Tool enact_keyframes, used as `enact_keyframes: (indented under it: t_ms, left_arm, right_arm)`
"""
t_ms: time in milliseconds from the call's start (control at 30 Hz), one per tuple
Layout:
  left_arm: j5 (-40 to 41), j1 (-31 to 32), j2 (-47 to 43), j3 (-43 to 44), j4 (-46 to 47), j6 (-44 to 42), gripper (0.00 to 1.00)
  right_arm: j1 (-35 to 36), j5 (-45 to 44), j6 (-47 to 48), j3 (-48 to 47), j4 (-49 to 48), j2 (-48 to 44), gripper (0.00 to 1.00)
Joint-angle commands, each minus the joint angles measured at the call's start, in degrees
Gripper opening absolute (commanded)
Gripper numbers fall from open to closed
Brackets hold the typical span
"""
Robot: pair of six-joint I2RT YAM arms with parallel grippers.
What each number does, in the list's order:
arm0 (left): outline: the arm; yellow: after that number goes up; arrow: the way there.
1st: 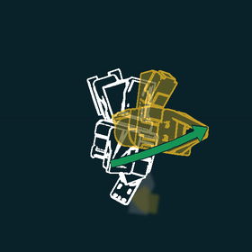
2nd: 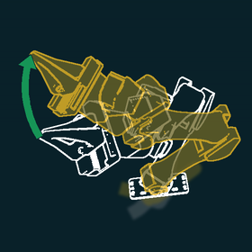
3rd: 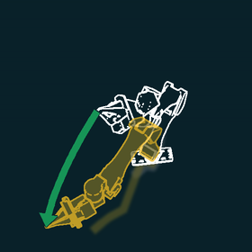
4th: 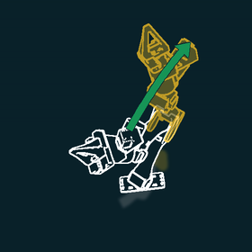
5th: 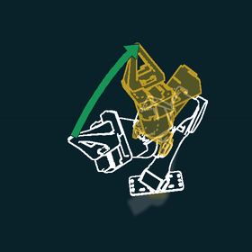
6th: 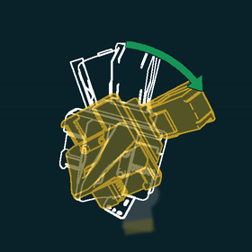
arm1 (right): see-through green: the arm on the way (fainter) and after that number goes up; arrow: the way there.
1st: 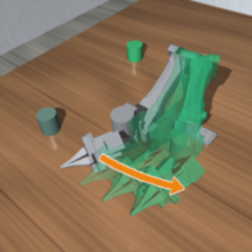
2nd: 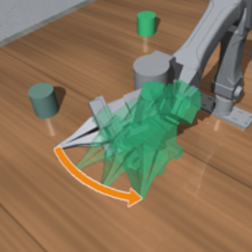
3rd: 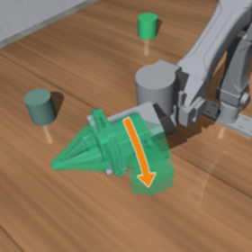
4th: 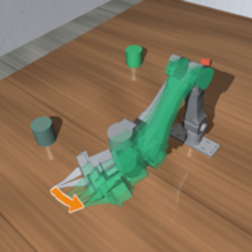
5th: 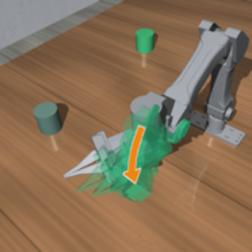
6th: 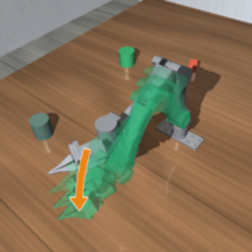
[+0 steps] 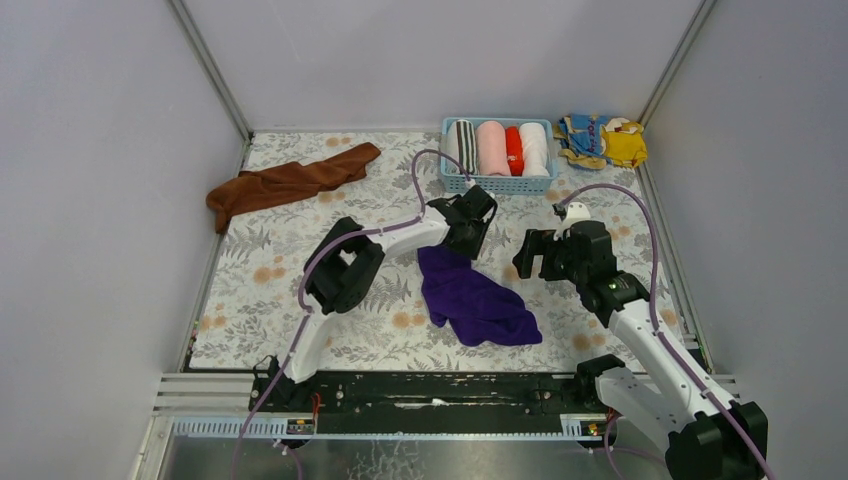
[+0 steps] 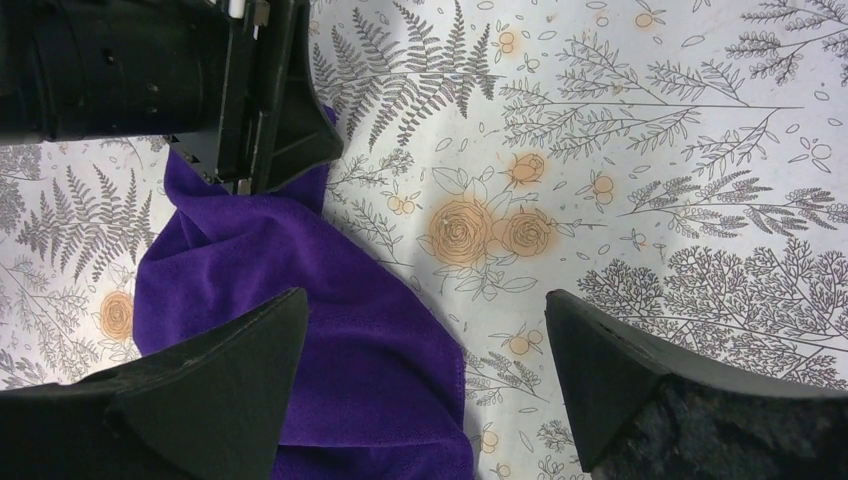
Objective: Roll the towels
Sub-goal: Place the towel at the center of the board, then flatten out the towel at the center of the board.
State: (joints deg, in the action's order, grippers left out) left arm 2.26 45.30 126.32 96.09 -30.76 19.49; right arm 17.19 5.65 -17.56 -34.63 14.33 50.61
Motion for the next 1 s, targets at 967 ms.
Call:
enact_keyframes:
  t_ms: [967]
  left_arm:
    - [8.35,-8.52,-33.36,0.46,-11.20,-4.14,0.00]
  right_arm:
    - [0.19,17.65,2.02,-3.00,-9.59,11.43,0.87]
